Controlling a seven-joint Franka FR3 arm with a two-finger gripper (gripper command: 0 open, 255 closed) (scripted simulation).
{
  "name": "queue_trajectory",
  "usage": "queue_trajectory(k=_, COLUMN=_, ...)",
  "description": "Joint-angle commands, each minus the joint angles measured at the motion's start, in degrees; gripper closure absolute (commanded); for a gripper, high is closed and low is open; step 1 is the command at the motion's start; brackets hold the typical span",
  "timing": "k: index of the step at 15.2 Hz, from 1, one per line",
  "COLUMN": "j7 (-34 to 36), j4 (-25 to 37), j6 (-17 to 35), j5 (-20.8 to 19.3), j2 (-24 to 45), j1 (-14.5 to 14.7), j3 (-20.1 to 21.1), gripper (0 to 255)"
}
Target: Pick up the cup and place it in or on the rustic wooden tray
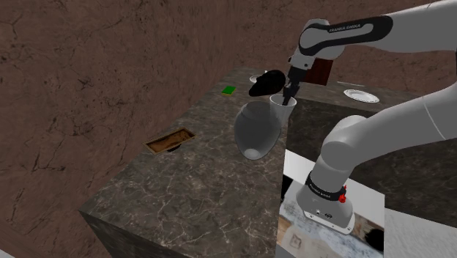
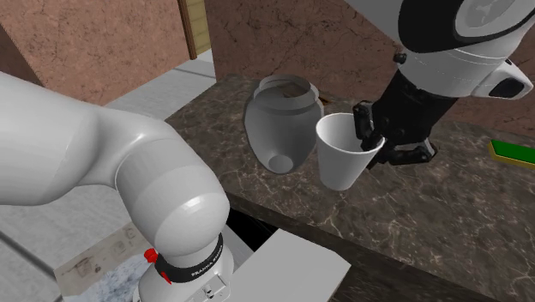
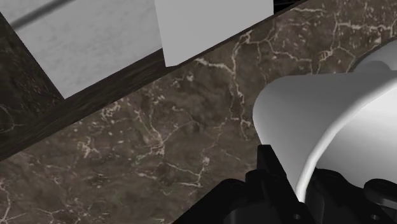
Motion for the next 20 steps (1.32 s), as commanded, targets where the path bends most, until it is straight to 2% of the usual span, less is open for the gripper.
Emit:
queue_trajectory(k=1, j7=0.41, j4=1.33, j6=-1.85, j5=0.36, j2=-0.52, j1=0.09, j3=0.69, gripper=255)
queue_trajectory(k=3, j7=0.63, j4=2.66, j6=-3.41, j5=0.64, j2=-0.78, j1=0.19, j3=1.15, gripper=255)
queue_trajectory(k=11, j7=9.8, j4=5.35, j6=1.2, j5=7.73, j2=5.97, j1=7.38, j3=8.32, gripper=255)
queue_trajectory(k=20, j7=18.07, j4=13.7, j6=5.35, j5=14.48, j2=17.65, j1=14.59, j3=14.55, gripper=255)
